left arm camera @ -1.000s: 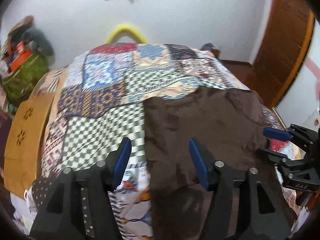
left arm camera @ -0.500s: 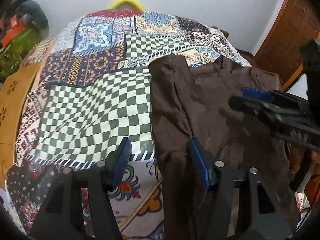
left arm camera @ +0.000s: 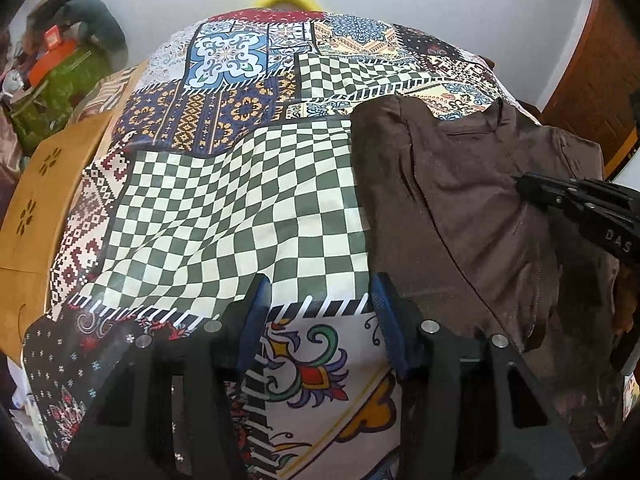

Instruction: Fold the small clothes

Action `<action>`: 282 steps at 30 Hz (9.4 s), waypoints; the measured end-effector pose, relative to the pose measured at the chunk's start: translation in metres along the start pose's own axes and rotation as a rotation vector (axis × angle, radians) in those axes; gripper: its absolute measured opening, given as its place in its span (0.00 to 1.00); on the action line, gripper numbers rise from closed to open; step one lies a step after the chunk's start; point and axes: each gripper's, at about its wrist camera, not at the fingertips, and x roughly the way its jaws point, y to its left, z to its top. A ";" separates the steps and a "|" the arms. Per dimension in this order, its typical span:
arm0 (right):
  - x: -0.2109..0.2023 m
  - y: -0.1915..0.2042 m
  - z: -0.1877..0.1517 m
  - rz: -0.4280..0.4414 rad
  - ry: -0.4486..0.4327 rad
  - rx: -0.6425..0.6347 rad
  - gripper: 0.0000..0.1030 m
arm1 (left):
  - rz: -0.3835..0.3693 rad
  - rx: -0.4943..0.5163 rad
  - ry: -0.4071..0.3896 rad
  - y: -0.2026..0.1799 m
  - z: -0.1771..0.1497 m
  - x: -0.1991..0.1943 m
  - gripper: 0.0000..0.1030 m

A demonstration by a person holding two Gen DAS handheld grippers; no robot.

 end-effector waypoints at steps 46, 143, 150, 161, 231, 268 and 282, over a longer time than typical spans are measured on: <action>-0.129 -0.149 -0.056 -0.175 -0.109 0.184 0.56 | -0.066 0.057 -0.110 -0.075 0.040 -0.054 0.68; -0.191 -0.005 -0.090 -0.051 -0.166 -0.028 0.63 | -0.004 0.088 -0.162 -0.051 -0.043 -0.156 0.81; -0.192 -0.009 -0.132 -0.057 -0.091 0.024 0.64 | -0.030 0.058 -0.057 -0.035 -0.091 -0.148 0.81; -0.141 -0.021 -0.199 0.057 0.104 0.170 0.54 | -0.145 0.003 0.097 -0.031 -0.147 -0.113 0.32; -0.229 -0.061 -0.174 0.014 -0.128 0.239 0.05 | -0.123 -0.074 -0.149 -0.002 -0.113 -0.206 0.08; -0.106 -0.138 0.032 -0.097 -0.121 0.228 0.05 | 0.064 -0.141 -0.098 0.041 0.119 -0.039 0.07; -0.119 -0.118 0.015 -0.092 -0.144 0.154 0.36 | 0.028 -0.070 -0.048 0.026 0.095 -0.027 0.46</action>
